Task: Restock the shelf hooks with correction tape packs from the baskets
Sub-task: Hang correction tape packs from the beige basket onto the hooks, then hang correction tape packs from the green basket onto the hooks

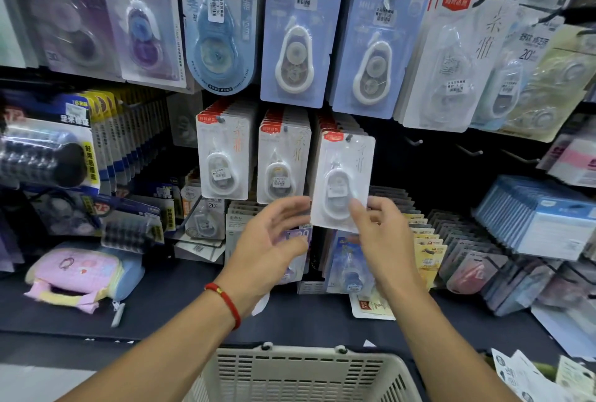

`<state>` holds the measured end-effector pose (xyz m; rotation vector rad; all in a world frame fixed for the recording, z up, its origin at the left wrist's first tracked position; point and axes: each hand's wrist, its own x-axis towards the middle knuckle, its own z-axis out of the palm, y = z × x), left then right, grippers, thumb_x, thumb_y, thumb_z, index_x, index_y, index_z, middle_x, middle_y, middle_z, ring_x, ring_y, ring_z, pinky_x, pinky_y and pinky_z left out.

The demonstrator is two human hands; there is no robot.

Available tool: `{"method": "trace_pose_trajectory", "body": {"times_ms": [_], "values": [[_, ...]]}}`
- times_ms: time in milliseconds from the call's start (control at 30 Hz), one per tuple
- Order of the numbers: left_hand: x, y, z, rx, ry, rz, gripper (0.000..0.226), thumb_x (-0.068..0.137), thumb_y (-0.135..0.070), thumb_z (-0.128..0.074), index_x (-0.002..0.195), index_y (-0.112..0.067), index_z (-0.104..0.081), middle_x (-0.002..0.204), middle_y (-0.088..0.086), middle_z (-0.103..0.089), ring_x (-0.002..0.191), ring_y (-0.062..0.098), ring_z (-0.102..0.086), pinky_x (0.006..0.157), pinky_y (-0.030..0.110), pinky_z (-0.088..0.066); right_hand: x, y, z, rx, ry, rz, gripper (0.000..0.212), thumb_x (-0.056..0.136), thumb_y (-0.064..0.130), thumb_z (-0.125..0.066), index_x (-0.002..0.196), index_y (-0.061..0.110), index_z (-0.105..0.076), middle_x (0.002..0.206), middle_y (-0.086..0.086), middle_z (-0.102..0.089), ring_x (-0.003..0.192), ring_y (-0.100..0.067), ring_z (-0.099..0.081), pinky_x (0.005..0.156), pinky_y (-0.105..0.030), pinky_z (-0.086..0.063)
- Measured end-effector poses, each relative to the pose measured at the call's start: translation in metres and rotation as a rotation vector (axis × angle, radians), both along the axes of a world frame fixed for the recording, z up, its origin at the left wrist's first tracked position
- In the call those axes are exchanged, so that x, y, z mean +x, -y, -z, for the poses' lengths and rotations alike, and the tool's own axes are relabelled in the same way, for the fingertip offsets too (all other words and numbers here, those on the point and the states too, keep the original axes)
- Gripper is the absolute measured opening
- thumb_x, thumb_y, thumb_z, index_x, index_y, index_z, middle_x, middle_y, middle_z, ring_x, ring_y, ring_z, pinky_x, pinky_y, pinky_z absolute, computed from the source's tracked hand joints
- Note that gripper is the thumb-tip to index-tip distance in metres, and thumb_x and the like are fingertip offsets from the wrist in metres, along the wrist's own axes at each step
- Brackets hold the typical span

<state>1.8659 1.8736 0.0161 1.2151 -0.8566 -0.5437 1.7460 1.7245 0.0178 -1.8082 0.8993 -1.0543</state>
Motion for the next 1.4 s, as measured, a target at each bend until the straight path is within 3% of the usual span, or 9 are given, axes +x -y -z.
{"method": "trace_pose_trajectory", "body": {"times_ms": [200,433,733,833,967,1133,1200,1300,1400], "values": [[0.025,0.011,0.011,0.301,0.712,-0.274,0.071,0.09,0.002,-0.063,0.151,-0.032,-0.051,0.164,-0.017,-0.036,0.153,0.002,-0.027,0.125,0.018,-0.016,0.01,0.002,0.009,-0.762,-0.402,-0.009,0.052,0.101,0.019,-0.066,0.151,0.013,-0.052,0.163,-0.01,-0.039,0.15,-0.03,-0.039,0.119,-0.048,-0.038],[0.042,0.03,0.022,0.435,0.993,-0.264,0.087,0.091,-0.007,-0.064,0.166,-0.027,-0.024,0.175,-0.015,0.012,0.161,0.008,0.008,0.129,0.036,-0.023,0.039,0.021,0.0,-0.861,-0.668,-0.065,0.059,0.101,0.018,-0.061,0.157,0.017,-0.043,0.173,-0.007,-0.014,0.159,-0.027,-0.02,0.117,-0.044,-0.041],[0.047,0.0,0.045,0.559,1.143,-0.139,0.075,0.093,-0.011,-0.061,0.162,-0.023,-0.033,0.175,-0.004,-0.013,0.162,0.018,-0.01,0.13,0.035,-0.017,0.004,0.014,0.036,-0.748,-0.475,-0.041,0.049,0.095,0.004,-0.06,0.143,0.012,-0.057,0.156,-0.007,-0.044,0.134,-0.03,-0.051,0.104,-0.044,-0.05],[0.046,-0.028,0.067,0.699,1.221,-0.024,0.064,0.094,-0.012,-0.059,0.155,-0.025,-0.044,0.169,-0.001,-0.029,0.157,0.02,-0.024,0.126,0.035,-0.027,-0.045,0.017,0.082,-0.569,-0.705,-0.03,0.042,0.098,0.014,-0.057,0.14,0.016,-0.056,0.138,-0.003,-0.054,0.121,-0.028,-0.057,0.097,-0.041,-0.047],[0.031,-0.08,0.129,1.038,1.112,0.009,0.066,0.094,-0.019,-0.058,0.157,-0.028,-0.04,0.168,-0.003,-0.028,0.155,0.021,-0.025,0.117,0.041,-0.039,-0.12,0.009,0.16,-0.285,-1.264,-0.102,0.061,0.104,0.024,-0.052,0.16,0.016,-0.03,0.17,-0.011,-0.019,0.156,-0.03,-0.025,0.118,-0.04,-0.035],[-0.001,-0.155,0.221,1.404,0.763,-0.04,0.102,0.093,-0.011,-0.062,0.166,-0.037,0.005,0.174,0.012,0.006,0.149,0.04,-0.034,0.113,0.043,-0.043,-0.185,-0.023,0.216,-0.066,-1.355,-0.257,0.079,0.104,0.005,-0.049,0.168,0.017,-0.004,0.173,-0.01,0.021,0.162,-0.033,0.006,0.128,-0.038,-0.02],[-0.003,-0.171,0.234,1.374,0.541,-0.022,0.103,0.096,-0.005,-0.055,0.164,-0.04,0.014,0.172,0.021,-0.007,0.135,0.043,-0.053,0.111,0.045,-0.047,-0.197,-0.031,0.217,-0.022,-1.206,-0.195,0.078,0.102,0.001,-0.051,0.167,0.017,-0.012,0.176,-0.008,0.008,0.161,-0.031,-0.013,0.125,-0.039,-0.029],[0.011,-0.18,0.242,1.277,0.451,-0.147,0.097,0.099,-0.004,-0.051,0.165,-0.034,0.013,0.151,0.028,-0.046,0.122,0.045,-0.061,0.109,0.051,-0.047,-0.199,-0.05,0.215,0.165,-0.891,-0.116,0.071,0.099,-0.003,-0.055,0.161,0.02,-0.031,0.157,-0.011,-0.049,0.136,-0.034,-0.054,0.107,-0.043,-0.048],[0.043,-0.193,0.241,1.354,0.423,-0.35,0.094,0.099,-0.006,-0.055,0.167,-0.027,0.005,0.149,0.027,-0.048,0.128,0.046,-0.056,0.109,0.052,-0.045,-0.178,-0.081,0.223,0.231,-0.751,-0.131,0.07,0.096,-0.005,-0.057,0.156,0.024,-0.035,0.131,-0.012,-0.066,0.105,-0.03,-0.065,0.091,-0.042,-0.056]]}}
